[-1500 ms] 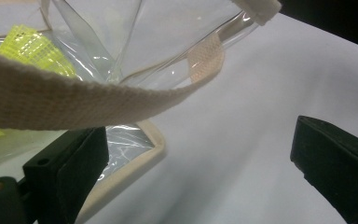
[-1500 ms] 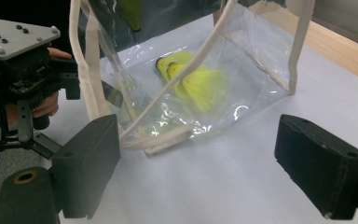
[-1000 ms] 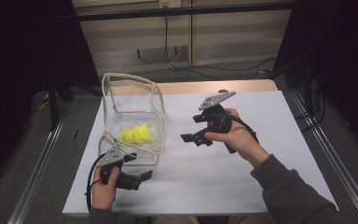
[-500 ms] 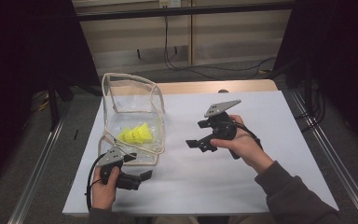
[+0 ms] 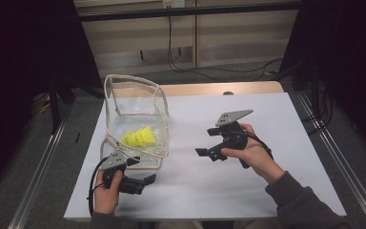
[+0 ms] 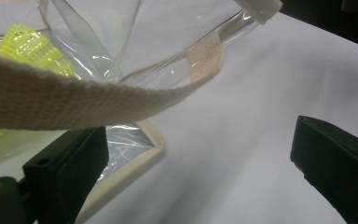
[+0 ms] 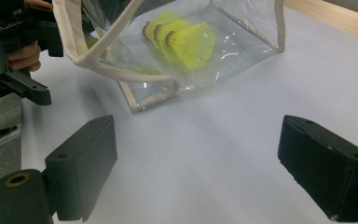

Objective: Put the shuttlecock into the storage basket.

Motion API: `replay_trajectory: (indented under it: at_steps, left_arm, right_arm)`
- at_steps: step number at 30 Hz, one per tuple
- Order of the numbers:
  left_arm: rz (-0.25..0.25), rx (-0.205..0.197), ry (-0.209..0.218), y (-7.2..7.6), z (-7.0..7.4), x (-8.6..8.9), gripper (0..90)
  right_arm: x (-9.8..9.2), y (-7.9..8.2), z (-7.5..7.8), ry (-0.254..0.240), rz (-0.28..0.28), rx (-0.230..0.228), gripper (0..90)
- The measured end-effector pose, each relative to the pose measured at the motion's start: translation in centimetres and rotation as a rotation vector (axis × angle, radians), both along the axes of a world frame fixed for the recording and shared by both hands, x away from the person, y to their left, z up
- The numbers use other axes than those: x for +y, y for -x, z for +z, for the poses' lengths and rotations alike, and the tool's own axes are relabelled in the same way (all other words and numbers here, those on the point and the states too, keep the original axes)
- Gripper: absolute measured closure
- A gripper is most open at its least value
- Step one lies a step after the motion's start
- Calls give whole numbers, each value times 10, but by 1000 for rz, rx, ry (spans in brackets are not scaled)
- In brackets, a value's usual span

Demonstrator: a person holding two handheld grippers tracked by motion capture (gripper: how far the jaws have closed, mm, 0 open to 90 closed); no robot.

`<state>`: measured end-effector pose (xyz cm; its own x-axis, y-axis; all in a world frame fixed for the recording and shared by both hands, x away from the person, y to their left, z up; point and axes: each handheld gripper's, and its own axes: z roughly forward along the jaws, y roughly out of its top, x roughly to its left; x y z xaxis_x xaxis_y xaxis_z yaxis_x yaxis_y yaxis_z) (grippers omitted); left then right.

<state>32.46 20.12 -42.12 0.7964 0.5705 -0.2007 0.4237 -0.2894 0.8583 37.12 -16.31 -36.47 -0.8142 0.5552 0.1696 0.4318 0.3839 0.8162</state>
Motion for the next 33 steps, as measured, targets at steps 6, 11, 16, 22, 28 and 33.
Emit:
replay_trajectory:
  at_steps: [6, 11, 16, 22, 28, 33]
  left_arm:
    - [1, 1, 1, 0, 0, 0, 41]
    - [-3, 1, -1, 0, -1, -1, 41]
    - [0, 0, 0, 0, 0, 0, 41]
    - [0, 0, 1, 0, 0, 0, 41]
    - [-2, -1, -3, 0, 0, 0, 41]
    - [-1, -2, -3, 0, -1, 0, 41]
  right_arm:
    - [-10, 4, -5, -6, -12, -5, 116]
    - [-16, 7, -9, -9, -16, 0, 111]
    - [-22, 8, -13, -10, -32, 0, 107]
    - [-32, 12, -16, -21, -43, -10, 103]
    - [-41, 16, -22, -28, -56, -5, 103]
    - [-48, 20, -26, -35, -62, -8, 103]
